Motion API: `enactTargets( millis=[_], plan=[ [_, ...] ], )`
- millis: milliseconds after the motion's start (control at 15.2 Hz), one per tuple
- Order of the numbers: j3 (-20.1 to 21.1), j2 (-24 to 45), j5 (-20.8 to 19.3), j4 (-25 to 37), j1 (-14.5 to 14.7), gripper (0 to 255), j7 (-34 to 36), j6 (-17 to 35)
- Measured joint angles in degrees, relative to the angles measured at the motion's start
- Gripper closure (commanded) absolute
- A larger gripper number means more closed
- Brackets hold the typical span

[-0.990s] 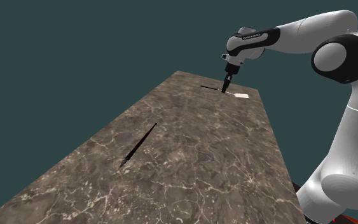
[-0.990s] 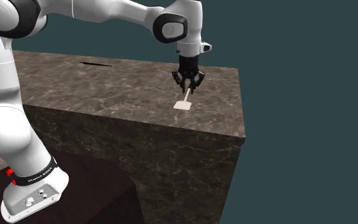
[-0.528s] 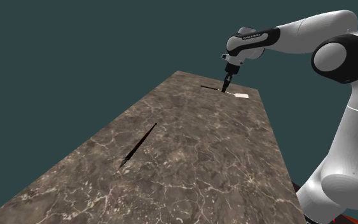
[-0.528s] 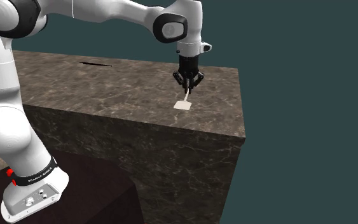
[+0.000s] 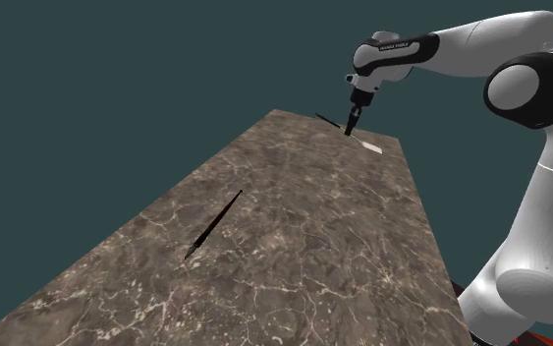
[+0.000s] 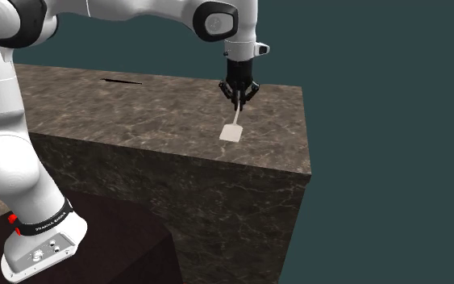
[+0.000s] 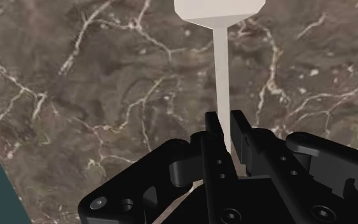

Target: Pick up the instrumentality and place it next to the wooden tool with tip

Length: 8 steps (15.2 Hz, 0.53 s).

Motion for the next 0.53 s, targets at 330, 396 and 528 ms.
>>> enactTargets(
  millis=[330, 396, 528],
  plan=[
    [-0.1, 0.0, -0.1, 3.7, -0.2, 255, 0.3, -3.7],
    [-0.1, 0.0, -0.1, 4.5, -0.2, 255, 0.3, -4.5],
    [-0.1, 0.1, -0.1, 6.3, -0.3, 255, 0.5, -6.2]
  ],
)
